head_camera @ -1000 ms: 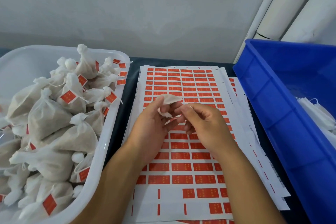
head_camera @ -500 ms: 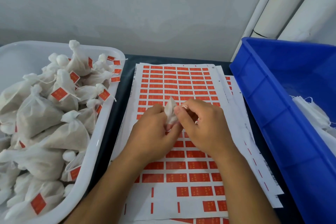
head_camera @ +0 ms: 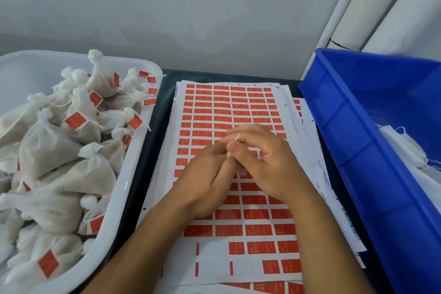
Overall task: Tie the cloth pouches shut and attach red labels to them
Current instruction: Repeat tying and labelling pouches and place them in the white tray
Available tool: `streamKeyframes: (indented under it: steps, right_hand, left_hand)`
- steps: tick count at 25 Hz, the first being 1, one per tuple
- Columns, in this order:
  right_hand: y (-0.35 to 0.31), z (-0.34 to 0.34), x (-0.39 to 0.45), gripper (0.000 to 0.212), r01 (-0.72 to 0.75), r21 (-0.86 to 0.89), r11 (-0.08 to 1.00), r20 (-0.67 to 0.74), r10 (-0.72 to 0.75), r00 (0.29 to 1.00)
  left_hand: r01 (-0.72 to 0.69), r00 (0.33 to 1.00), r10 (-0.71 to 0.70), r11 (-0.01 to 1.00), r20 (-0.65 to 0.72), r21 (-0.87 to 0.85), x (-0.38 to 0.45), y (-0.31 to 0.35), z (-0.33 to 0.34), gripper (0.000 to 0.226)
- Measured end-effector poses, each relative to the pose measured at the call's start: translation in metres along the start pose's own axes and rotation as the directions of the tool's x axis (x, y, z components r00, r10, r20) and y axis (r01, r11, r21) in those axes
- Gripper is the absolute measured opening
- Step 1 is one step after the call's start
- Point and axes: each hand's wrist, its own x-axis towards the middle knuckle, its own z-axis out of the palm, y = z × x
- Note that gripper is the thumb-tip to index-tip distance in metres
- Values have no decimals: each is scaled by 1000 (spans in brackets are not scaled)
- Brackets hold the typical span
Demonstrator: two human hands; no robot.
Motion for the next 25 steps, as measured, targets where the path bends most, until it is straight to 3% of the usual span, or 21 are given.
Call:
streamKeyframes:
  steps: [4, 8, 11, 14, 19, 25]
  right_hand:
    - [3, 6, -3, 18, -80, 120, 990, 7, 80, 997]
    - [8, 10, -5, 12, -59, 159, 985, -38, 65, 997]
    - [8, 11, -7, 10, -40, 172, 984, -61, 51, 997]
    - [6, 10, -7, 9, 7, 129, 992, -85, 4, 996]
    - [7, 11, -8, 21, 129, -99, 987, -60, -135, 989]
    - [7, 14, -10, 32, 149, -151, 977, -15, -153, 988]
  left_hand:
    - [80, 997, -79, 996, 21, -27, 3, -4, -8, 51]
    - [145, 987, -144, 989, -77, 11, 3, -5, -15, 45]
    - [189, 975, -194, 980, -108, -54, 4, -3, -15, 44]
    - [269, 949, -292, 946, -117, -179, 6, 0, -17, 43]
    - [328, 918, -384, 875, -97, -357, 5, 6, -24, 47]
    - [345, 910, -408, 837, -66, -425, 4, 8, -26, 47]
